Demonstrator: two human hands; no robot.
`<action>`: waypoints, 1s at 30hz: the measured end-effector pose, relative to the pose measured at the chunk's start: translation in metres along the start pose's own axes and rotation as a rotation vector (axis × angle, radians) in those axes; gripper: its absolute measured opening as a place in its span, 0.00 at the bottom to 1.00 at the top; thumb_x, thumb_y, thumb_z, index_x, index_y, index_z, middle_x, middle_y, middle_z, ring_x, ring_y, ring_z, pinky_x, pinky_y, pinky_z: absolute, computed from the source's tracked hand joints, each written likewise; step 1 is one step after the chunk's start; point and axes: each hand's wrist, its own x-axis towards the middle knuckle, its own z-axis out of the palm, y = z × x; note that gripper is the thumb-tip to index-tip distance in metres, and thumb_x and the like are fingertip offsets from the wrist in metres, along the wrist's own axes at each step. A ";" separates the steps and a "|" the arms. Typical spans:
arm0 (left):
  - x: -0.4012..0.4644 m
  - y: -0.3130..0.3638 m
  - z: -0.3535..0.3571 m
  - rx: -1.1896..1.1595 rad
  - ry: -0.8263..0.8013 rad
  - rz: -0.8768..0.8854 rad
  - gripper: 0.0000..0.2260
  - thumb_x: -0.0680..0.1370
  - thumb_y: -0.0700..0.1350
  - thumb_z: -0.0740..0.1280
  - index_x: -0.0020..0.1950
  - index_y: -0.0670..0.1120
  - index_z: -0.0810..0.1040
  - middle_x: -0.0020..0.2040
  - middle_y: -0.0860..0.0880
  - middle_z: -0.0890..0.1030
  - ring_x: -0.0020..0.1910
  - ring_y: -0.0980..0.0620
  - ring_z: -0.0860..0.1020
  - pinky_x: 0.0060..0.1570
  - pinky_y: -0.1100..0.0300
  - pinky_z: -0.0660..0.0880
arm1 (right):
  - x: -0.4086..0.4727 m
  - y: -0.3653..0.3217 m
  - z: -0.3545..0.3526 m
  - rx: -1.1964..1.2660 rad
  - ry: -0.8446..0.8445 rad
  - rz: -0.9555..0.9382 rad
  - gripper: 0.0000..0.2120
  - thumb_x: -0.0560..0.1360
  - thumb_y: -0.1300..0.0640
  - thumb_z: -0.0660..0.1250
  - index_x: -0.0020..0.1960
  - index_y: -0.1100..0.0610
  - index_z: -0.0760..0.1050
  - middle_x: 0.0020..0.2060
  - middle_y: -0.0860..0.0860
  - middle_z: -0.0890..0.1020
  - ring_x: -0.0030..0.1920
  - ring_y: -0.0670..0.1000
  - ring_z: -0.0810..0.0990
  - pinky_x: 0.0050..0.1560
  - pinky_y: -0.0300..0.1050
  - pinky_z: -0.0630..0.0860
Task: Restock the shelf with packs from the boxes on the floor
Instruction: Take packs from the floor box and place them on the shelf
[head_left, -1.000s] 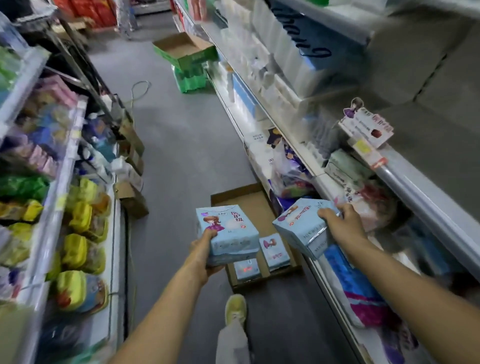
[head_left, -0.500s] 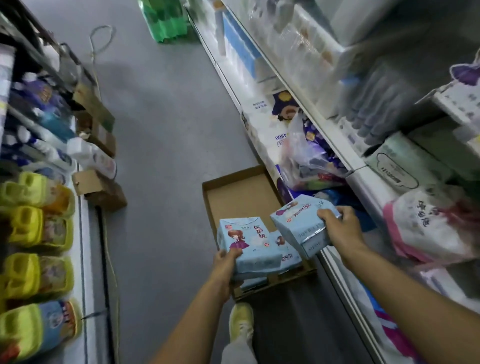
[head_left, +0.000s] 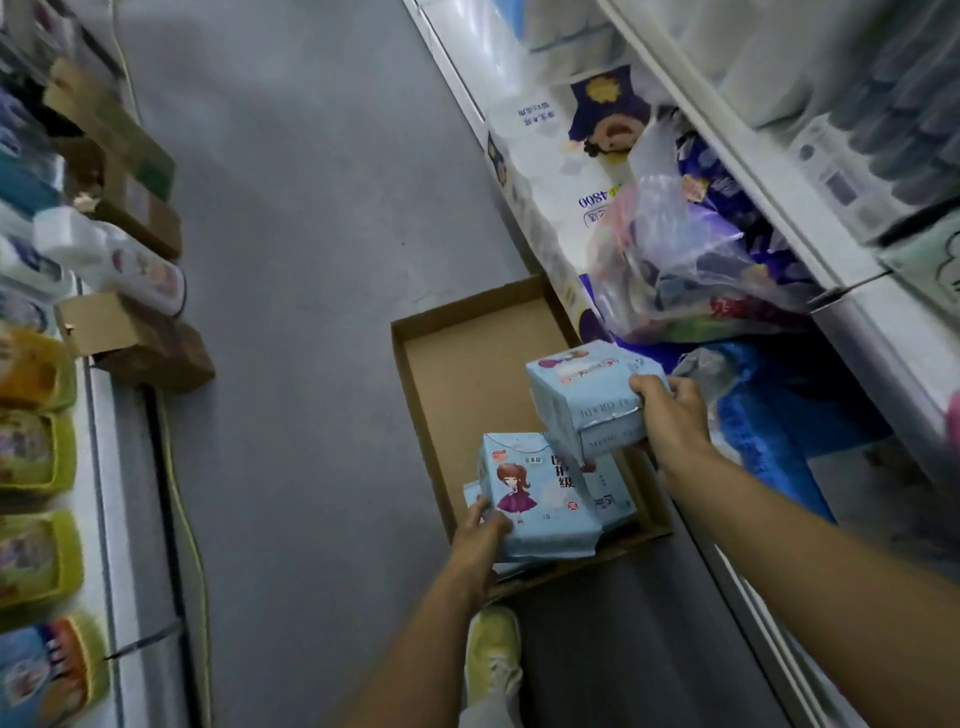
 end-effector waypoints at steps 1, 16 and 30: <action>0.005 0.000 -0.001 0.006 0.025 -0.013 0.21 0.81 0.39 0.62 0.73 0.51 0.68 0.63 0.41 0.77 0.59 0.39 0.78 0.57 0.44 0.78 | 0.005 -0.001 0.006 0.019 -0.025 0.017 0.13 0.76 0.55 0.64 0.59 0.54 0.67 0.51 0.56 0.78 0.45 0.52 0.79 0.43 0.50 0.79; -0.058 0.107 -0.020 -0.233 0.080 0.140 0.06 0.83 0.45 0.60 0.58 0.46 0.73 0.52 0.45 0.80 0.49 0.48 0.80 0.45 0.55 0.77 | -0.038 -0.036 0.010 -0.292 -0.185 0.051 0.20 0.79 0.65 0.57 0.70 0.56 0.69 0.53 0.54 0.75 0.37 0.49 0.74 0.37 0.44 0.73; -0.211 0.183 -0.012 -0.327 -0.083 0.310 0.13 0.83 0.46 0.62 0.66 0.44 0.74 0.51 0.46 0.83 0.49 0.48 0.82 0.42 0.55 0.78 | -0.155 -0.143 -0.033 0.000 -0.222 -0.035 0.10 0.79 0.66 0.60 0.54 0.57 0.77 0.42 0.55 0.77 0.41 0.51 0.75 0.36 0.44 0.74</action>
